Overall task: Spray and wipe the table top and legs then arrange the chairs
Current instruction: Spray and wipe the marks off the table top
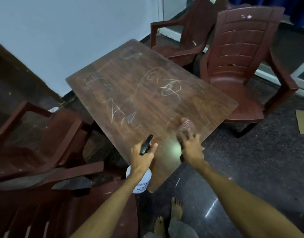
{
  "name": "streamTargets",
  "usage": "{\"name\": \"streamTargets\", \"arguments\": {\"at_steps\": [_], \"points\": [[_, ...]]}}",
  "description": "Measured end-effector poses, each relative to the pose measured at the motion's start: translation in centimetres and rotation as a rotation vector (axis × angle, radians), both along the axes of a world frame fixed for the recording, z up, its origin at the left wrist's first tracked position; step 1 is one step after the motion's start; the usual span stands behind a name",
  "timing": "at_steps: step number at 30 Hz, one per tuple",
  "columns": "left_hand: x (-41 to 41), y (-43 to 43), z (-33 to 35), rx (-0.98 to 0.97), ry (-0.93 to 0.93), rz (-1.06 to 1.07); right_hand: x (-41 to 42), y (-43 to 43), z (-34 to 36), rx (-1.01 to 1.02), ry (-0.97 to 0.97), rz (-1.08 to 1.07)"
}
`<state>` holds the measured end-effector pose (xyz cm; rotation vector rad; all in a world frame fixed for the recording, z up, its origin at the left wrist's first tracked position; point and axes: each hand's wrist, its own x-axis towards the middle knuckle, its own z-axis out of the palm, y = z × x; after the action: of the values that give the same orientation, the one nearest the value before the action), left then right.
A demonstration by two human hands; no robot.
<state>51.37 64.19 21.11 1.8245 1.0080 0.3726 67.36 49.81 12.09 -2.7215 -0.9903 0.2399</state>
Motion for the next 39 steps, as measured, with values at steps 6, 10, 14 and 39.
{"name": "streamTargets", "arguments": {"at_steps": [6,10,14,39], "points": [[5.7,0.6,0.4,0.017,0.018,-0.068,4.3,-0.3,-0.7,0.064,0.024,0.040],[8.7,1.5,0.4,0.002,0.062,-0.134,8.0,0.6,0.5,0.012,0.060,-0.160],[12.0,3.1,0.1,0.006,0.124,-0.163,7.0,0.4,-0.5,0.061,0.006,-0.024],[24.3,16.4,-1.8,-0.153,0.073,-0.418,15.4,15.8,-0.3,0.121,-0.018,-0.227]]}}
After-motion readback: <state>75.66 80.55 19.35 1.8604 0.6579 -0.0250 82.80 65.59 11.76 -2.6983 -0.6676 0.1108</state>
